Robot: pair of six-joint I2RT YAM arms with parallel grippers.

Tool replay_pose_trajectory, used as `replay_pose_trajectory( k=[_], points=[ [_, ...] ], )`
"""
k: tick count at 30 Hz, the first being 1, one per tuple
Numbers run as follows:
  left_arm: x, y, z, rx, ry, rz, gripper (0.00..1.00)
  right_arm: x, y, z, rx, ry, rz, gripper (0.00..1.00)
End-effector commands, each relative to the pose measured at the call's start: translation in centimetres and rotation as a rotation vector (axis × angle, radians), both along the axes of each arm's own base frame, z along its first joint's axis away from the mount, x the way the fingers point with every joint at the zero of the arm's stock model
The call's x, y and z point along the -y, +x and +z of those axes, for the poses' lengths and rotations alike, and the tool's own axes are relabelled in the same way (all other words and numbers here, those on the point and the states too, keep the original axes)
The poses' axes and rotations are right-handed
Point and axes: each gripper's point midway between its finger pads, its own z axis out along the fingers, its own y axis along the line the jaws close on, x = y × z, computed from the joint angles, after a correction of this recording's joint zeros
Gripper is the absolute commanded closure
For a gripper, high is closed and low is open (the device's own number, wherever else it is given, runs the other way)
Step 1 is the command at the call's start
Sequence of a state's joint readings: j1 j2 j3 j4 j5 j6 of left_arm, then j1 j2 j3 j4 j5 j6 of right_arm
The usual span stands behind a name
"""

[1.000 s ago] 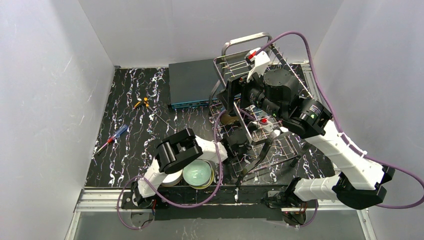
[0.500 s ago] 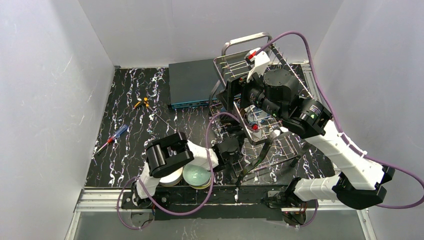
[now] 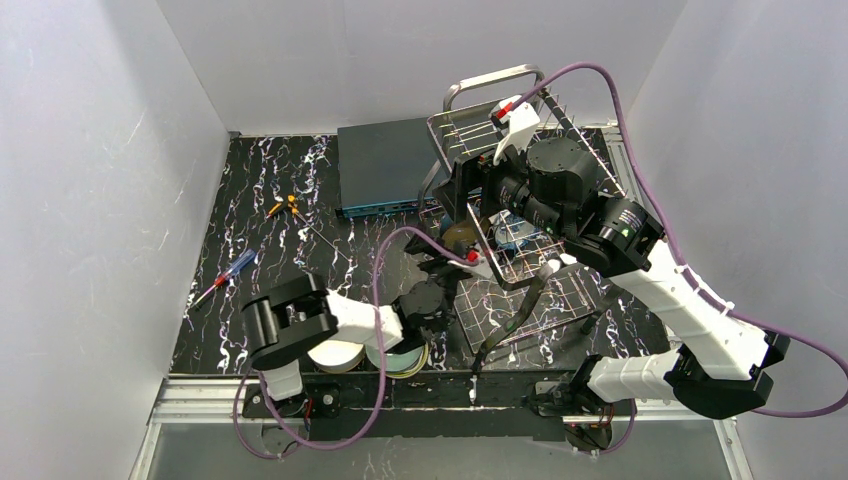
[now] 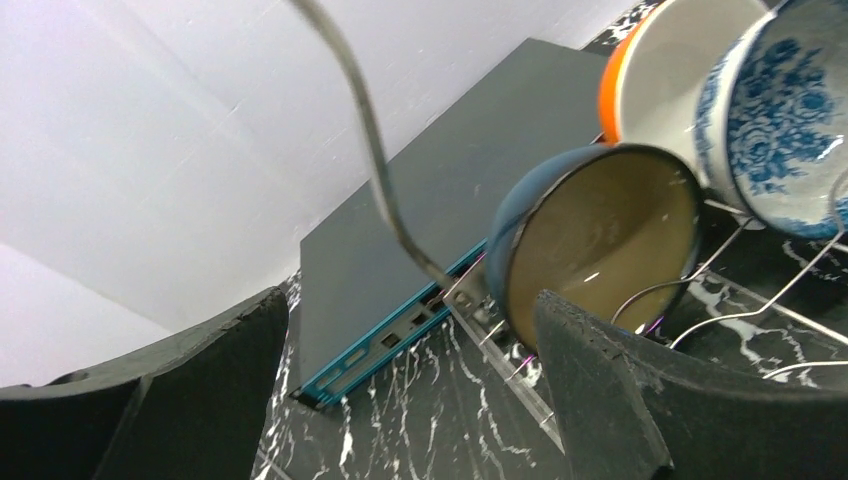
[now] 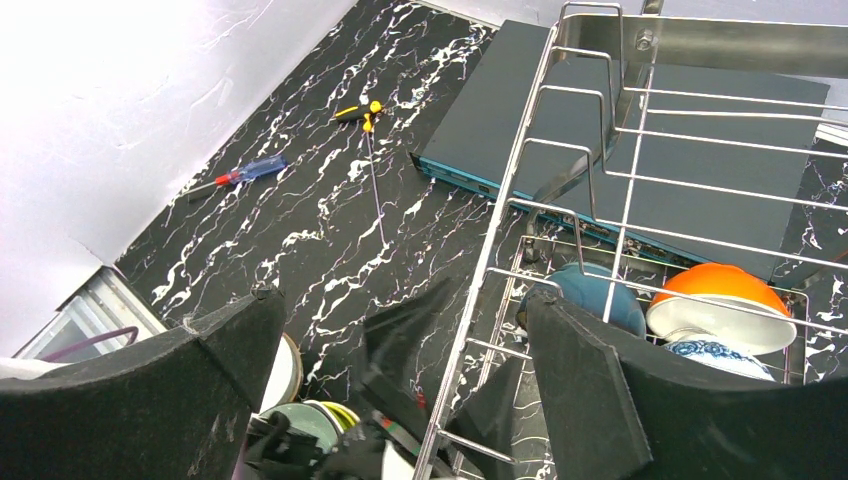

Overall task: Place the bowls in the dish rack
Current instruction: Place the bowl in the dish rack, then pick up the bowl from the center of the board.

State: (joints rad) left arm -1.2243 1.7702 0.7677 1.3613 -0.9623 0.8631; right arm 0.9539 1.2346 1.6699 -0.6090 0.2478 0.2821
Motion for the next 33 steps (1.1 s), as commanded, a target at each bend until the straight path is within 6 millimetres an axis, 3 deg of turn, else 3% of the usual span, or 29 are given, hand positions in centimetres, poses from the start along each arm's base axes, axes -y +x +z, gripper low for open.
replay_pose_trajectory(
  k=[1,9,13,16,20,24,28,33],
  points=[
    [-3.9,-1.3,2.7,0.007,-0.14,0.078,0.11,-0.4,-0.5,1.0,0.01,0.034,0.027,0.02],
    [-11.2,-3.4,4.1,-0.018,-0.218,0.22,0.14,-1.0,-0.4,0.7,0.002,0.042,0.045,0.02],
    [-14.0,-4.6,4.7,-0.041,-0.244,0.279,0.15,-1.3,-0.4,0.5,-0.003,0.04,0.052,0.02],
    [-15.1,-5.3,5.0,-0.062,-0.269,0.283,0.17,-1.4,-0.4,0.3,-0.006,0.041,0.057,0.02],
    [-14.4,-5.7,5.1,-0.117,-0.329,0.192,0.17,-1.6,-0.4,0.2,-0.011,0.04,0.062,0.02],
    [-10.0,-6.9,4.0,-0.308,-0.386,-0.097,0.17,-1.6,-0.5,0.1,-0.013,0.04,0.062,0.02],
    [-6.9,-8.2,2.1,-0.493,-0.361,-0.226,0.14,-1.5,-0.5,0.2,-0.012,0.04,0.057,0.02],
    [-7.0,-8.3,-1.2,-0.744,-0.294,-0.187,0.08,-1.5,-0.5,0.0,-0.014,0.037,0.057,0.02]
  ],
)
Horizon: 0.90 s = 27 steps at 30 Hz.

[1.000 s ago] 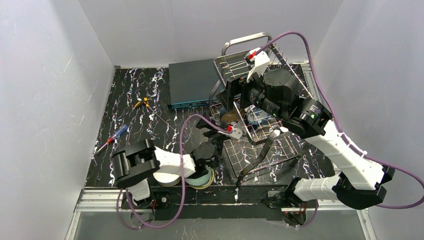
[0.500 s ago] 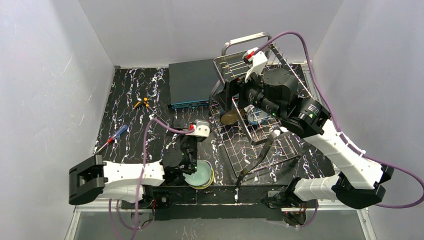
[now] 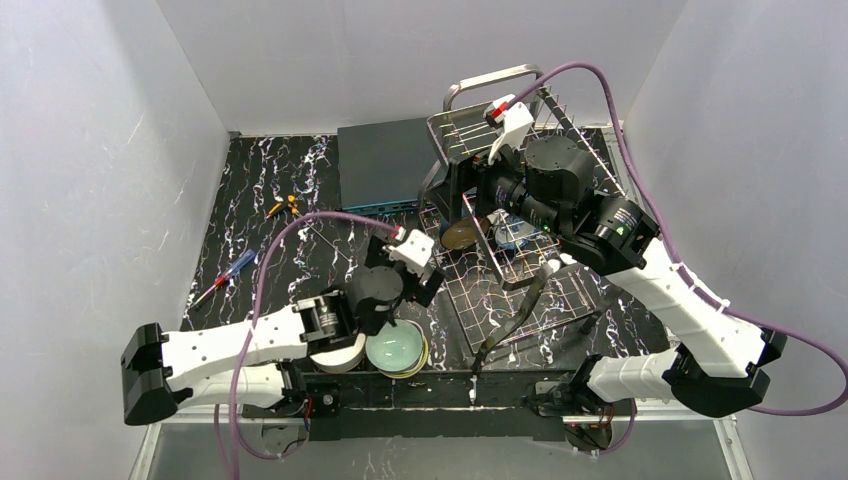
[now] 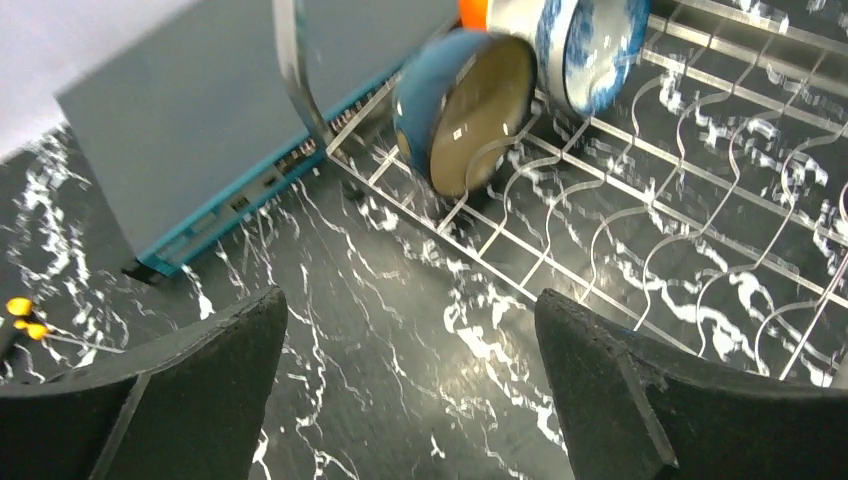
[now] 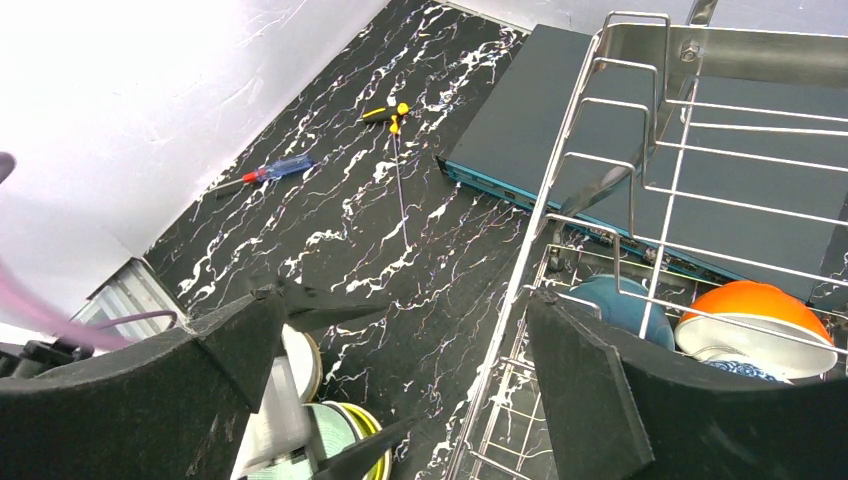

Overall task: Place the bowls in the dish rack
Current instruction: Pick up the bowl from the center of the board.

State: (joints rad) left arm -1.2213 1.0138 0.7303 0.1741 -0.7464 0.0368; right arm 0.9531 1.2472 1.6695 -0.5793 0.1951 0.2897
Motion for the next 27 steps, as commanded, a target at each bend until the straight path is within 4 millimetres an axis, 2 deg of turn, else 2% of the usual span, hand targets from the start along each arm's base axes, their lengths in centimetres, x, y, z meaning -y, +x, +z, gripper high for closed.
replay_pose_trajectory(
  k=[1,6,11,17,21,24,27],
  points=[
    [-0.5,-1.5,-4.8,-0.328,0.07,-0.056,0.06,-0.3,-0.1,-0.3,-0.01,0.01,0.008,0.02],
    [-2.4,-1.3,-6.0,-0.493,0.049,-0.032,0.02,-0.4,-0.2,-0.5,-0.012,0.009,0.014,0.01],
    [-6.0,-0.9,-7.6,-0.715,0.026,0.116,0.02,-0.6,-0.2,-0.7,-0.015,0.007,0.02,0.01],
    [-9.0,-1.3,-8.1,-0.84,-0.047,0.258,0.02,-0.8,-0.1,-1.0,-0.019,0.002,0.023,0.01],
    [-12.3,-2.3,-8.9,-0.938,-0.098,0.435,0.02,-0.9,-0.1,-1.2,-0.019,0.001,0.026,0.01],
    [-15.3,-3.6,-9.5,-0.982,-0.119,0.614,0.14,-1.0,-0.2,-1.3,-0.022,0.002,0.031,0.01],
    [-17.4,-5.1,-9.9,-1.015,-0.14,0.745,0.17,-1.1,-0.2,-1.4,-0.024,0.001,0.036,0.01]
  ],
)
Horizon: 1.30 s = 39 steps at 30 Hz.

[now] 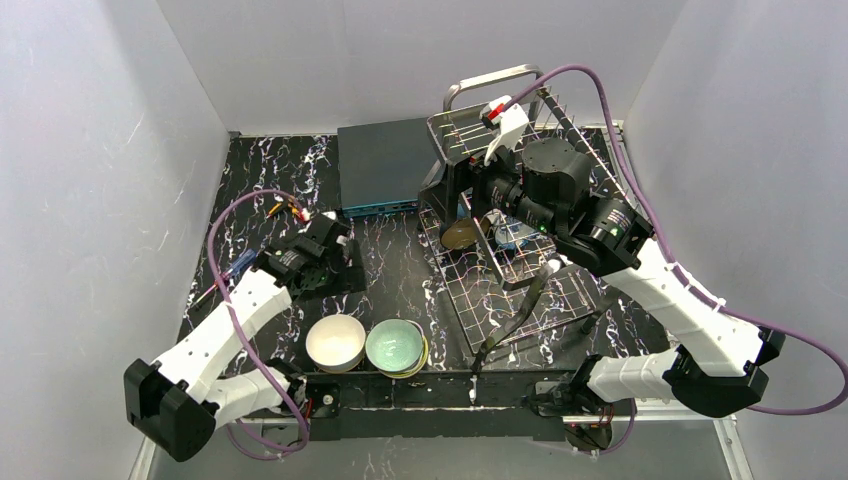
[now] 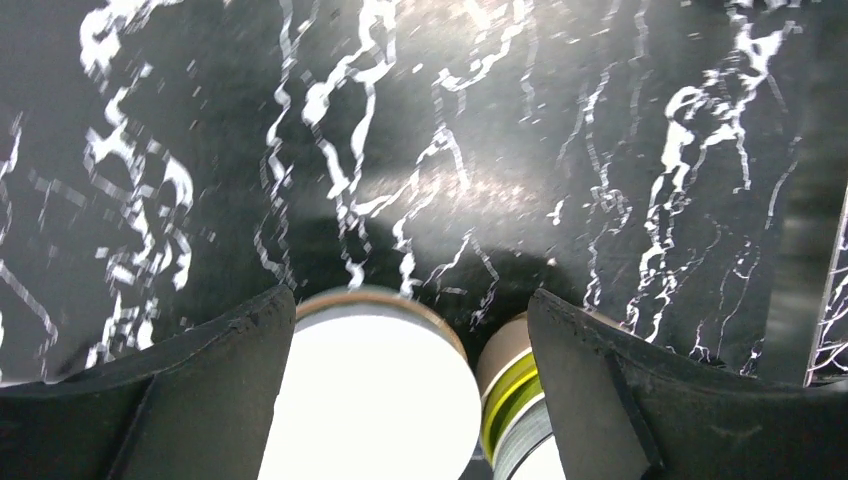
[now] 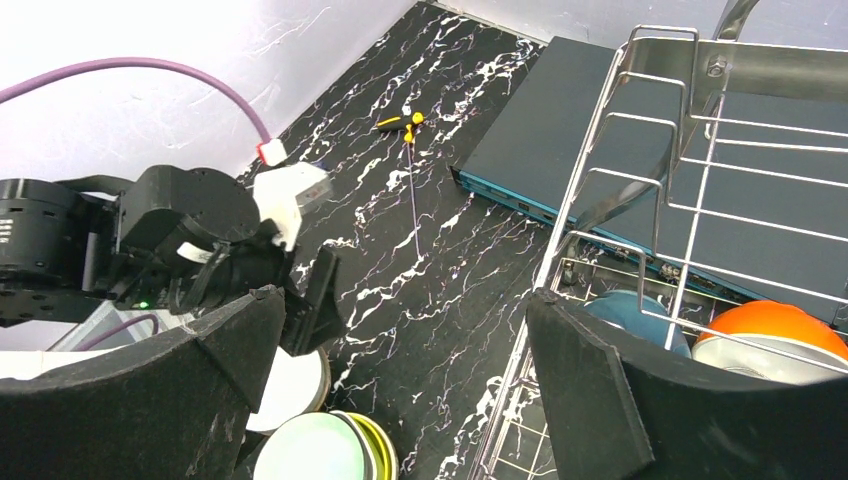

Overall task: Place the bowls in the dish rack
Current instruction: Pick up the bowl from the center of the board.

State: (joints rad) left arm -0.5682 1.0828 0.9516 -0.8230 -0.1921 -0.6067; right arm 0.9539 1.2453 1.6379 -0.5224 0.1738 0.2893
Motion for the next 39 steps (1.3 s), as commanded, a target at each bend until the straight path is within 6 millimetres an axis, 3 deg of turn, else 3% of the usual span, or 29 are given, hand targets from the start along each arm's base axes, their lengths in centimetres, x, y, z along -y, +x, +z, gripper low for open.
replay_pose_trajectory(
  k=[1,7,14,27,30,35,39],
  points=[
    [-3.9,-3.6,0.1,-0.093,0.044,0.228,0.18,-0.4,-0.3,-1.4,-0.035,-0.022,0.016,0.01],
    [-7.0,-7.2,-1.8,-0.192,0.126,0.408,0.18,-0.5,-0.3,-1.4,-0.035,-0.02,0.022,0.01],
    [-8.2,-10.0,-4.1,-0.279,0.16,0.517,0.3,-0.8,-0.3,-1.7,-0.038,-0.021,0.03,0.01],
    [-7.6,-10.1,-5.4,-0.297,0.131,0.537,0.64,-0.2,-0.2,-1.4,-0.028,-0.017,0.01,0.01],
    [-7.6,-10.1,-5.4,-0.298,0.136,0.531,0.64,-0.1,-0.2,-1.3,-0.023,-0.017,0.008,0.01],
    [-7.3,-10.1,-5.6,-0.313,0.128,0.516,0.56,-0.1,-0.2,-1.3,-0.022,-0.019,0.007,0.01],
    [-7.4,-9.9,-5.5,-0.316,0.148,0.505,0.65,-0.1,-0.2,-1.4,-0.023,-0.019,0.007,0.01]
  ],
)
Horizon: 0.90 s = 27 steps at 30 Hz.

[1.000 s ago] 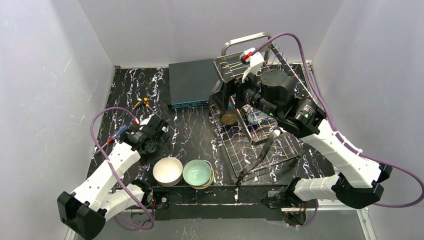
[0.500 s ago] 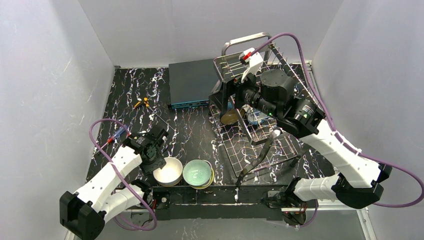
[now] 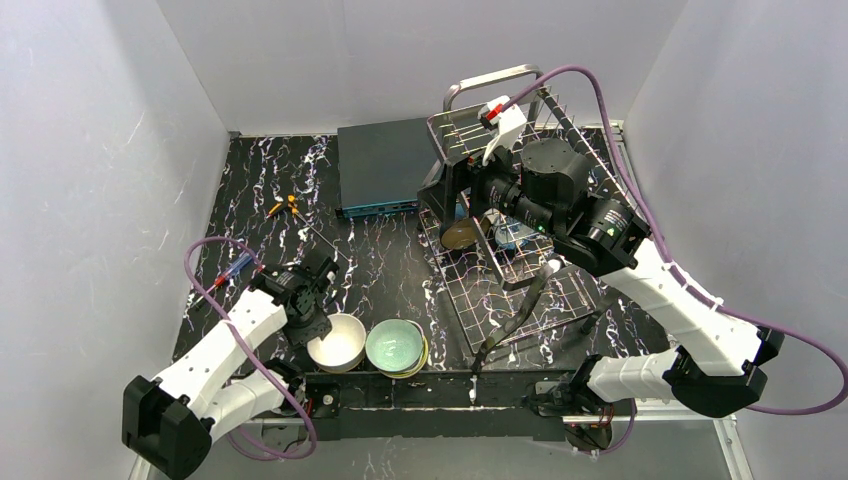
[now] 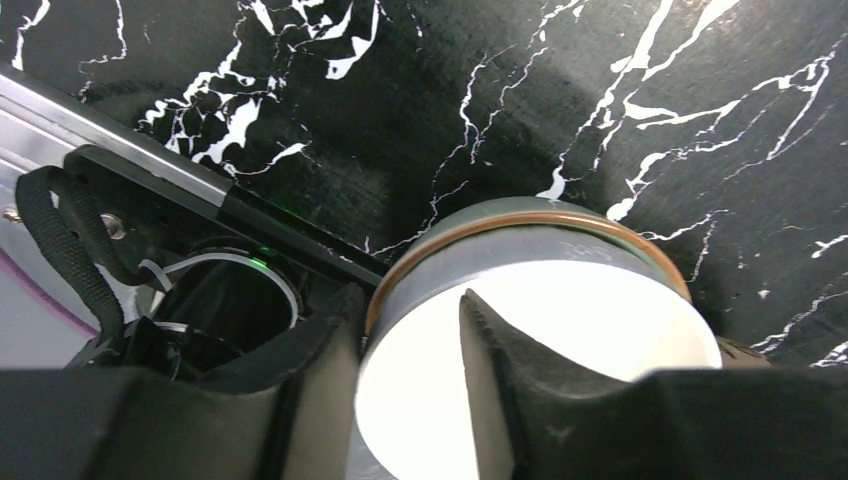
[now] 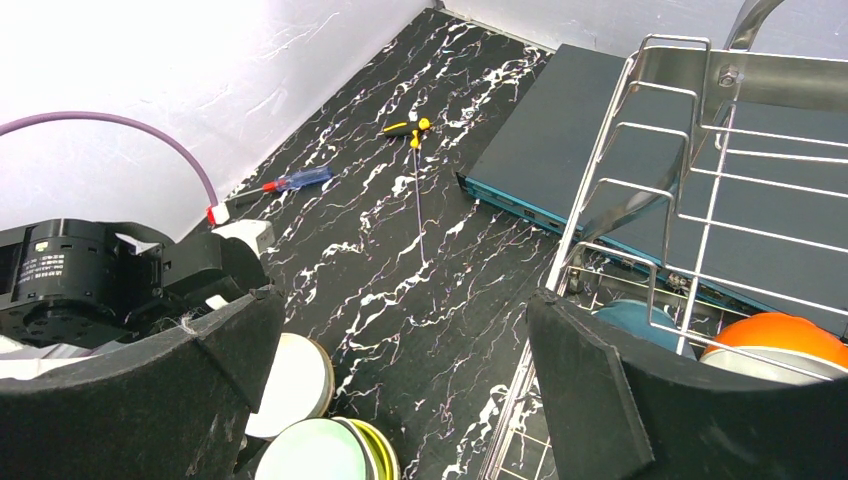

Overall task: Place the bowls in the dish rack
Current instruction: Pick up the bowl from the center of the board.

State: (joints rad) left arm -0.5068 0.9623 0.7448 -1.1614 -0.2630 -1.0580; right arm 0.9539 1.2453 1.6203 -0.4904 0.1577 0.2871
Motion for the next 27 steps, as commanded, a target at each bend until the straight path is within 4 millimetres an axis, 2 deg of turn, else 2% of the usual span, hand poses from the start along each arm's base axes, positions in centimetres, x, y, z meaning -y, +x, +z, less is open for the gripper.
replay_pose_trajectory(
  k=[1,11,20,27],
  points=[
    [-0.5,-0.3,-0.2,-0.026,0.028,-0.004,0.67,0.4,-0.2,-1.4,-0.031,-0.033,-0.011,0.01],
    [-0.2,0.2,0.6,0.029,-0.002,-0.034,1.0,0.4,-0.2,-1.3,-0.03,-0.03,-0.011,0.01],
    [1.3,2.3,5.1,0.155,-0.079,-0.197,1.0,0.3,-0.4,-1.0,-0.035,-0.018,0.0,0.01],
    [1.2,3.7,9.2,0.292,-0.084,-0.256,1.0,0.2,-0.7,-0.8,-0.041,-0.005,0.01,0.01]
  ],
)
